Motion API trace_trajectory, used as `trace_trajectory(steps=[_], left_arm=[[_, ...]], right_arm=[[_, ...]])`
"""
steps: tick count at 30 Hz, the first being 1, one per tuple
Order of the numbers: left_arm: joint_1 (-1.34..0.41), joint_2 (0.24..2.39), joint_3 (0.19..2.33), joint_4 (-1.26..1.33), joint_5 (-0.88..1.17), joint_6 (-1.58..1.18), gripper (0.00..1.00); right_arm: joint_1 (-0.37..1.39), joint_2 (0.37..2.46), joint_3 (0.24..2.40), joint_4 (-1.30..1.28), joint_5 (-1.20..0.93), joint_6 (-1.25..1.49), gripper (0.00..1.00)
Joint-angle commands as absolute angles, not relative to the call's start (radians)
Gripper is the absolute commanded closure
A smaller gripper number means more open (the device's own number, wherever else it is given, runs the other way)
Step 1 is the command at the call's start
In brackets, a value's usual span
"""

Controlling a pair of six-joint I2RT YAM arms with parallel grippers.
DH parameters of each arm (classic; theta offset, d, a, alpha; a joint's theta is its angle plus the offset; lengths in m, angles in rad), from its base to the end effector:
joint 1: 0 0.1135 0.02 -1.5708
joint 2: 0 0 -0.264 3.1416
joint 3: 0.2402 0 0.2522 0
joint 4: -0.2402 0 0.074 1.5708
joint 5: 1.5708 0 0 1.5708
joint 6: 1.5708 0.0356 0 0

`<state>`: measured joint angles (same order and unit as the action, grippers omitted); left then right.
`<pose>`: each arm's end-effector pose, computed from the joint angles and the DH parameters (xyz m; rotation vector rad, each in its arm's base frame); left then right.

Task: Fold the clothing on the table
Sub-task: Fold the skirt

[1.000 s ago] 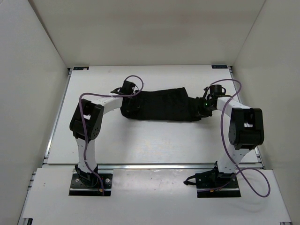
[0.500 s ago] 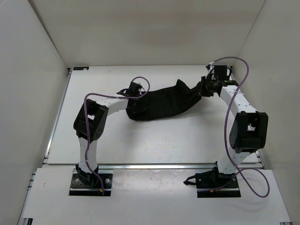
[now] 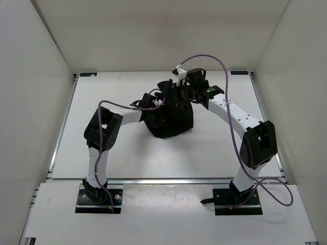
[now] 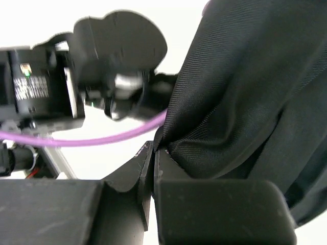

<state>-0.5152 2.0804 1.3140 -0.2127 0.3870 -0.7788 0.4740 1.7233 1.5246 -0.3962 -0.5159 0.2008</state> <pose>0.3645 -0.2219 0.1285 -0.1984 2.7448 -0.9342 0.3470 0.1978 0.3261 -0.6072 2.1462 0.9380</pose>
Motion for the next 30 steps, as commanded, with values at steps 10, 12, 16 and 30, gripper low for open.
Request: trace_trajectory(steps=[10, 12, 16, 30], left_arm=[[-0.404, 2.077, 1.077, 0.113, 0.695, -1.041, 1.00], [-0.380, 2.018, 1.062, 0.135, 0.716, -1.028, 1.00], [-0.321, 1.869, 1.008, 0.095, 0.742, -0.993, 1.00], [-0.317, 1.742, 0.877, -0.086, 0.460, -0.884, 1.00]], right_arm=[[0.520, 1.706, 1.281, -0.235, -0.551, 0.339, 1.00], [0.500, 1.692, 1.278, -0.224, -0.558, 0.344, 0.99], [0.460, 1.701, 1.290, -0.241, -0.558, 0.331, 1.00], [0.497, 1.709, 1.253, -0.209, -0.624, 0.328, 1.00]])
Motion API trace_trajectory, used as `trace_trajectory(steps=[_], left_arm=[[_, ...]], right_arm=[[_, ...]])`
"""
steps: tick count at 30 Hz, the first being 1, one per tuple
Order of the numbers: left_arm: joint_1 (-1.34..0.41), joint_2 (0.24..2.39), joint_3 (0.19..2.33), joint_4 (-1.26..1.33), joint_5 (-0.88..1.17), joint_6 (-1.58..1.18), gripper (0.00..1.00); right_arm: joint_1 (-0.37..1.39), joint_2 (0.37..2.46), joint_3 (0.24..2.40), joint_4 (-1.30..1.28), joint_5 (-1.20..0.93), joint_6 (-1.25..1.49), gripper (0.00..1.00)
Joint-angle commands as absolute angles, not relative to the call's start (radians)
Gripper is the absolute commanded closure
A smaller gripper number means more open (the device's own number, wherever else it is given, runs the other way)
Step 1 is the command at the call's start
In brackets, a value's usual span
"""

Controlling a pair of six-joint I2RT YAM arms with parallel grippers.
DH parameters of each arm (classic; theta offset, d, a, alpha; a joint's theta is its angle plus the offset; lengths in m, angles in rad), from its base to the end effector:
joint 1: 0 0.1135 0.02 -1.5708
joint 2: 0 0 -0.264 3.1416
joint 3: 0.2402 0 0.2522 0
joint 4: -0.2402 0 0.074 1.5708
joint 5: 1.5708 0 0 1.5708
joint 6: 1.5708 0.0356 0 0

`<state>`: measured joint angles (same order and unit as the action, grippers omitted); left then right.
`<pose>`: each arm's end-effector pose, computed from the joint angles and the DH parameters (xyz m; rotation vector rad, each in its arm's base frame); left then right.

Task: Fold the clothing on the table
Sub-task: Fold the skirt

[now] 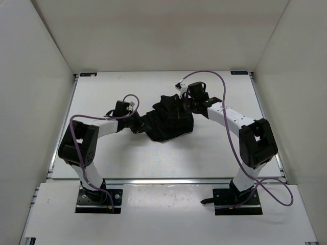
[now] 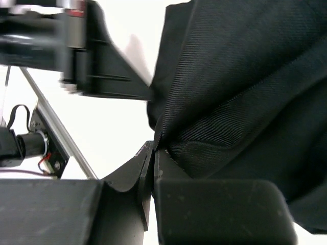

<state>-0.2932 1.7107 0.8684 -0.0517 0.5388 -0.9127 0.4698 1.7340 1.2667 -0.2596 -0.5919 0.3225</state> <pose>0.3108 -0.1129 0.1506 -0.5636 2.6074 -1.1338 0.3352 0.1925 0.2484 -0.4969 2.3350 1.0750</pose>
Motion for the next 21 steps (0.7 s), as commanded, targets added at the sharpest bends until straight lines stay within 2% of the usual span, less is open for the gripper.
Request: trace_trajectory(steps=[1, 15, 16, 17, 18, 19, 21], left_arm=[[-0.325, 1.759, 0.882, -0.084, 0.454, -0.884, 1.00], [-0.348, 1.937, 0.962, -0.020, 0.542, -0.923, 1.00], [-0.342, 1.940, 0.963, -0.014, 0.548, -0.920, 1.00], [-0.341, 1.939, 0.954, -0.018, 0.552, -0.926, 1.00], [-0.338, 1.934, 0.960, -0.014, 0.555, -0.928, 1.00], [-0.333, 1.928, 0.953, -0.018, 0.551, -0.925, 1.00], [-0.319, 1.908, 0.939, -0.017, 0.554, -0.920, 1.00]], right_arm=[[0.506, 1.713, 1.249, -0.195, -0.632, 0.330, 1.00], [0.592, 1.795, 1.243, -0.228, -0.718, 0.302, 0.99], [0.600, 1.805, 1.262, -0.247, -0.719, 0.304, 0.88], [0.601, 1.831, 1.267, -0.297, -0.709, 0.301, 0.67], [0.601, 1.835, 1.285, -0.323, -0.698, 0.281, 0.58], [0.609, 1.839, 1.307, -0.333, -0.689, 0.270, 0.39], [0.595, 1.818, 1.330, -0.348, -0.670, 0.268, 0.13]])
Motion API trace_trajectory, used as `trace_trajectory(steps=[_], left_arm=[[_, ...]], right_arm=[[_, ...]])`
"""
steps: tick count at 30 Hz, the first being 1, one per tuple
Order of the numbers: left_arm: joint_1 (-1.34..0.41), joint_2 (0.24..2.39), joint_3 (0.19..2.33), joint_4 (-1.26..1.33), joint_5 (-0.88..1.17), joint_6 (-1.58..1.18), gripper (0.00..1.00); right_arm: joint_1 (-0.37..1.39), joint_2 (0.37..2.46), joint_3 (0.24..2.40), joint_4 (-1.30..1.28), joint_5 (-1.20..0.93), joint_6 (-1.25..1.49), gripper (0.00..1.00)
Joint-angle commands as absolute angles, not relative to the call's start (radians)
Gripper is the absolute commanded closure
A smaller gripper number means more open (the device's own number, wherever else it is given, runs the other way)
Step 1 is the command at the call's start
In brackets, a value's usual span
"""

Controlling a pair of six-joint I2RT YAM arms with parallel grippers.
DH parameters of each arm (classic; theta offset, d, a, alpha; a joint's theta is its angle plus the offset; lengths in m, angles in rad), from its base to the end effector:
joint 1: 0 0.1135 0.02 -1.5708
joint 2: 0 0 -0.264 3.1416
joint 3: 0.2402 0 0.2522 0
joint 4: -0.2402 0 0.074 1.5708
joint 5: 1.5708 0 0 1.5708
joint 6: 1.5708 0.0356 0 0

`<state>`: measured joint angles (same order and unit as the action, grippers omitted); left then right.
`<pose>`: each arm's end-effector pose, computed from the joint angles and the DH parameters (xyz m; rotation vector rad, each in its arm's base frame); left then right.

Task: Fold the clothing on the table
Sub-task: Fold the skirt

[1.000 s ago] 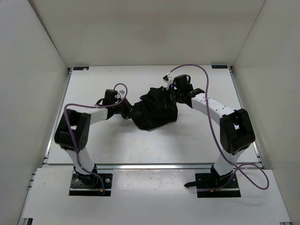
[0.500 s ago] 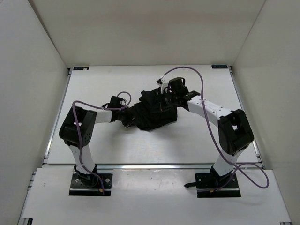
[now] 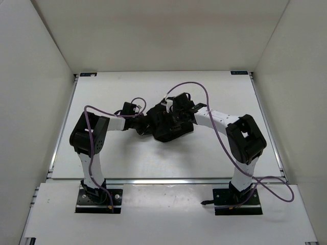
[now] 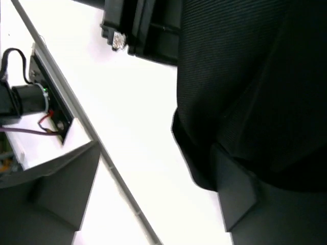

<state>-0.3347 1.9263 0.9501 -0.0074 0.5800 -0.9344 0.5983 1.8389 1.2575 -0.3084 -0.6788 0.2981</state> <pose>0.3301 -0.1355 0.1053 -0.5804 2.7248 -1.1641 0.3110 0.2390 0.2047 -0.6985 2.4801 1.2060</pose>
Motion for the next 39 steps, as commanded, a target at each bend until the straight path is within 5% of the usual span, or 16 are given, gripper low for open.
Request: trace_trajectory(steps=[1, 7, 11, 13, 15, 16, 19, 25, 39], left_arm=[[-0.318, 1.896, 0.930, -0.023, 0.554, -0.922, 1.00], [-0.285, 1.827, 0.928, -0.066, 0.569, -0.891, 1.00], [-0.275, 1.776, 0.907, -0.087, 0.574, -0.873, 1.00], [-0.270, 1.731, 0.900, -0.098, 0.571, -0.865, 1.00], [-0.259, 1.694, 0.887, -0.107, 0.572, -0.862, 1.00], [-0.259, 1.668, 0.885, -0.113, 0.563, -0.858, 1.00], [-0.258, 1.625, 0.885, -0.129, 0.548, -0.847, 1.00], [-0.246, 1.582, 0.859, -0.144, 0.566, -0.836, 1.00], [-0.164, 1.416, 0.792, -0.236, 0.578, -0.787, 1.00]], right_arm=[[0.582, 1.803, 1.342, -0.336, -0.678, 0.276, 0.10], [0.480, 1.708, 1.482, -0.331, -0.686, 0.316, 0.10], [0.404, 1.634, 1.436, -0.215, -0.678, 0.377, 0.20], [0.370, 1.611, 1.390, -0.204, -0.617, 0.371, 0.34], [0.354, 1.623, 1.336, -0.244, -0.533, 0.341, 0.73], [0.342, 1.643, 1.330, -0.273, -0.531, 0.328, 0.82], [0.354, 1.699, 1.318, -0.317, -0.514, 0.293, 0.92], [0.439, 1.819, 1.380, -0.324, -0.459, 0.265, 0.80], [0.600, 2.014, 1.551, -0.284, -0.546, 0.310, 0.83]])
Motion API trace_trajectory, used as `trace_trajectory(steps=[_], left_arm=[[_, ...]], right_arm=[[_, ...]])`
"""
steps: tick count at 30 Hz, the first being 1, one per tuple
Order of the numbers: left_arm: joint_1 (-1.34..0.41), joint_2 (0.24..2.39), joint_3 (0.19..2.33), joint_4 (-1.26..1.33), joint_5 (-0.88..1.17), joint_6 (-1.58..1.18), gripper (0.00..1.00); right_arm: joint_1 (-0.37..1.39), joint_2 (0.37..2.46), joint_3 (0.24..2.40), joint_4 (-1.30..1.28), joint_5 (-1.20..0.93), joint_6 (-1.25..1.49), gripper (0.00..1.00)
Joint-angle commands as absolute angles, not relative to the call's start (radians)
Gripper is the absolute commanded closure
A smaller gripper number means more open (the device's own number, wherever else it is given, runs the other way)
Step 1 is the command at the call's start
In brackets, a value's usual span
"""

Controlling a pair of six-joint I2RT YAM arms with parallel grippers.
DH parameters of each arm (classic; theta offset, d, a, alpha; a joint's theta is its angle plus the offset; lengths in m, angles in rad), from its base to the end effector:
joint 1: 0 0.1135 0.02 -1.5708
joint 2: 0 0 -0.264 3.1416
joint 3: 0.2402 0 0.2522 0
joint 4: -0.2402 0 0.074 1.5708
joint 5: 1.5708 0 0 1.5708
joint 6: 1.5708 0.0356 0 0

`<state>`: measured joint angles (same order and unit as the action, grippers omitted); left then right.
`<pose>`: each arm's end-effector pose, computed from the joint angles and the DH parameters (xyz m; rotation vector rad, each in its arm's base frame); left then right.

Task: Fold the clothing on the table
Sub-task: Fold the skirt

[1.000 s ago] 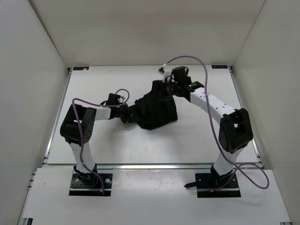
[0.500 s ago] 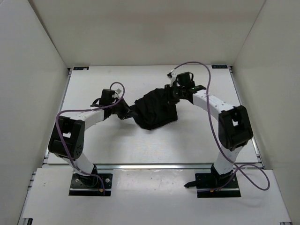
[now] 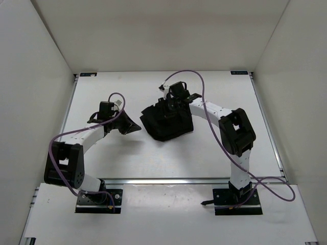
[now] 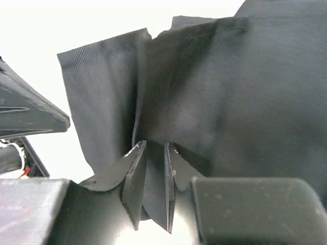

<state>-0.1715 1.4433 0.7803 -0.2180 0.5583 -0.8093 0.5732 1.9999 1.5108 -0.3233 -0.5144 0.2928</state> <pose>0.2754 -0.0668 0.1915 -0.5562 2.5314 -1.0881 0.3656 0.2568 0.2152 -0.6032 2.4166 1.0056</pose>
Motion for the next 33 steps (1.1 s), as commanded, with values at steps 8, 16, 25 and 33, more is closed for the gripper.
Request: trace_trajectory(steps=[8, 16, 25, 33], left_arm=[[-0.209, 1.430, 0.854, -0.245, 0.565, -0.758, 1.00], [-0.388, 1.523, 1.067, -0.362, 0.258, -0.620, 0.97], [-0.514, 1.604, 1.043, -0.265, 0.126, -0.608, 0.68], [-0.531, 1.747, 1.008, -0.267, 0.098, -0.594, 0.78]], right_arm=[[0.578, 2.014, 1.578, -0.356, -0.503, 0.276, 0.94], [0.457, 1.868, 1.649, -0.426, -0.367, 0.213, 1.00], [0.345, 1.868, 1.467, -0.454, -0.406, 0.175, 1.00], [0.364, 1.959, 1.361, -0.350, -0.428, 0.167, 1.00]])
